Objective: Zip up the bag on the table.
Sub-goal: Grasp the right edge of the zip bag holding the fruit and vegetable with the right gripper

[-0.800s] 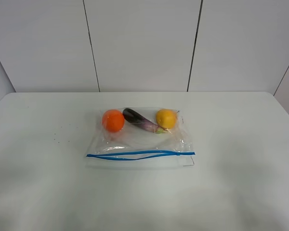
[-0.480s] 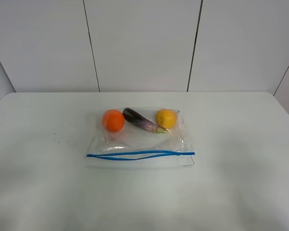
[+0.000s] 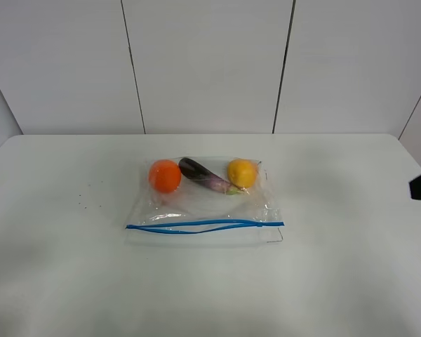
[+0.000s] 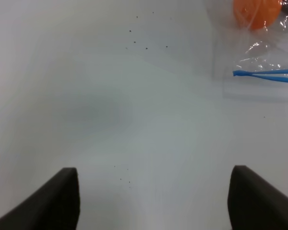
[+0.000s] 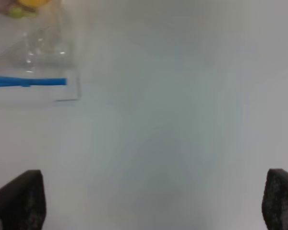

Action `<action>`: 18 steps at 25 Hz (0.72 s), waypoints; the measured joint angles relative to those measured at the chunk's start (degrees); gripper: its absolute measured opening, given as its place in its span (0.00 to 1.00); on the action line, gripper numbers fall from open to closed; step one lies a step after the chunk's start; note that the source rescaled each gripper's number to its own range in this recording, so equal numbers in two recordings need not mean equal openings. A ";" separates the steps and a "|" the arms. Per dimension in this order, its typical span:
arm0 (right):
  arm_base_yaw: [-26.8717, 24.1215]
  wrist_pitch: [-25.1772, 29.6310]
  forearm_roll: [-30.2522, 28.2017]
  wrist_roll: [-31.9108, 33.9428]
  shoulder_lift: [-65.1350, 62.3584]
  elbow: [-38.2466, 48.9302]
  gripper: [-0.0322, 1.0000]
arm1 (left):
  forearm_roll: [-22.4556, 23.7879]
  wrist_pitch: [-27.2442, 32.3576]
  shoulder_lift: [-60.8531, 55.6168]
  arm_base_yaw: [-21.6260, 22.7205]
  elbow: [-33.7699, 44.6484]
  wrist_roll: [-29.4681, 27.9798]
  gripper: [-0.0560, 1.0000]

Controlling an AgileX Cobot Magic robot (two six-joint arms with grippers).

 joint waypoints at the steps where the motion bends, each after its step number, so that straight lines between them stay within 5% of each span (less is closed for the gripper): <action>1: 0.00 -0.16 0.99 -0.06 3.79 -1.52 1.00 | 0.00 0.00 0.00 0.00 0.00 0.00 1.00; 10: 0.00 -9.79 12.44 -9.40 30.74 -4.80 1.00 | 0.00 0.00 0.00 0.00 0.00 0.00 1.00; 18: 0.00 -14.78 36.88 -31.68 49.61 -4.84 1.00 | 0.00 0.00 0.00 0.00 0.00 0.00 1.00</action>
